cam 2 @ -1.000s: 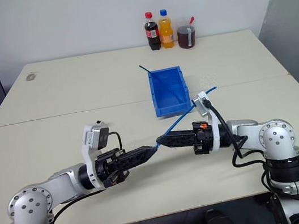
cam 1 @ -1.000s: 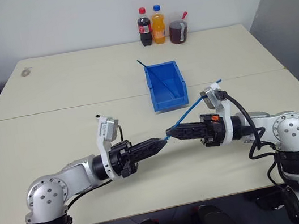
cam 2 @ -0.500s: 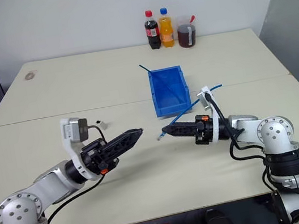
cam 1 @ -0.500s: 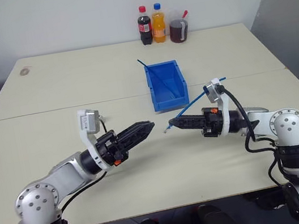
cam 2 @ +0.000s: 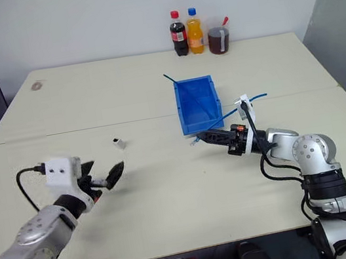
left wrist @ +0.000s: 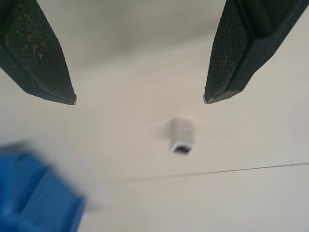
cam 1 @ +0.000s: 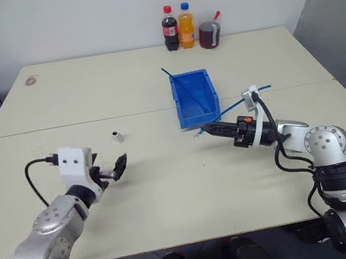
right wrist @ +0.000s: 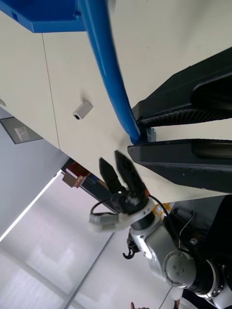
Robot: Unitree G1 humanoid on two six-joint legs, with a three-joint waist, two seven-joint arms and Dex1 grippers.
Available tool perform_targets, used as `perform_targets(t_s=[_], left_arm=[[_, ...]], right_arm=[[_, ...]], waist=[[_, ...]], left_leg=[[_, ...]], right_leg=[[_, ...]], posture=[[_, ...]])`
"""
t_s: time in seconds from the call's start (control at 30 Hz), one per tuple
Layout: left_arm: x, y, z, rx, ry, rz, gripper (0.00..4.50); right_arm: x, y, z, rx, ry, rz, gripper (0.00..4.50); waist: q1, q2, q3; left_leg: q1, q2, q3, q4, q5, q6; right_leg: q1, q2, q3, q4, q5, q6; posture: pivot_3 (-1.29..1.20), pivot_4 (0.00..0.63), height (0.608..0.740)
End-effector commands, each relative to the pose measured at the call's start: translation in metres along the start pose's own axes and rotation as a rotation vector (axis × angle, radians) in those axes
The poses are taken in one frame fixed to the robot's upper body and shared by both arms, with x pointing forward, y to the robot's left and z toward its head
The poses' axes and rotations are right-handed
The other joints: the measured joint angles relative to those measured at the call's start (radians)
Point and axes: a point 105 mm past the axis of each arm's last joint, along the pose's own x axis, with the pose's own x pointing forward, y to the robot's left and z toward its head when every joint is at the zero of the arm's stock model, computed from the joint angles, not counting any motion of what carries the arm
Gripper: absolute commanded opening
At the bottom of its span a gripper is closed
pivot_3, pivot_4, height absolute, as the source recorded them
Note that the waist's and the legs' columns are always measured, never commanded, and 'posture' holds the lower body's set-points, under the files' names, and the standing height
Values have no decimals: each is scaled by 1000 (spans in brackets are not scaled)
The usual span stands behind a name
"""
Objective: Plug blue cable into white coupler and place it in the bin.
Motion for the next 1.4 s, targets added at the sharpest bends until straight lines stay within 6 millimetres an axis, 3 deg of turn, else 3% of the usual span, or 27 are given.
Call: perform_targets(t_s=[0.03, 0.13, 0.3, 0.5, 0.9, 0.93, 1.1, 1.4], left_arm=[[15, 23, 6, 176, -67, 12, 4439], [36, 41, 11, 193, -93, 10, 4439], [65, 46, 7, 159, -89, -138, 4439], [91, 30, 4, 98, -56, -290, 4439], [107, 23, -2, 69, -18, -351, 4439], [107, 21, -4, 66, -14, -361, 4065], [107, 20, -9, 76, -1, -360, 3235], [108, 26, -18, 93, 33, -313, 1206]], right_arm=[[6, 8, 9, -43, -21, 38, 108], [7, 7, 10, -53, -24, 28, 108], [5, 1, 15, -63, -44, -17, 108], [0, 2, 17, -91, -44, -50, 108], [-6, 1, 19, -105, -50, -85, 108], [-6, 0, 19, -105, -52, -92, 108], [-9, -1, 21, -100, -61, -100, 108], [-11, -4, 21, -82, -75, -123, 108]], waist=[[1, 0, 0], [5, 0, 0], [4, 0, 0], [2, 0, 0], [0, 0, 0], [0, 0, 0], [0, -1, 0], [-4, -1, 0]], left_leg=[[0, 0, 0, 0, 0, 0], [0, -1, -1, 0, 0, 0], [-1, -1, 1, 1, 0, 0], [-8, -1, 2, 1, 0, 0], [-9, -1, 1, 2, 0, 0], [-9, -1, 1, 2, 0, 0], [-9, -1, 1, 2, 0, 0], [-7, -1, 1, 6, 0, 0]], right_leg=[[0, 0, 0, 0, 0, 0], [0, 0, -3, 1, 0, 0], [0, 0, -5, 0, 2, 0], [-7, -1, -5, 0, 5, -3], [-8, -1, -6, 2, 6, -2], [-8, -1, -6, 2, 6, -2], [-7, -1, -6, 2, 6, -2], [-7, 0, -5, 9, 5, -1]], posture=[[0, 150, 740], [0, 150, 740], [0, 150, 740], [0, 150, 740], [0, 150, 740], [0, 150, 740], [0, 150, 740], [0, 150, 740]])
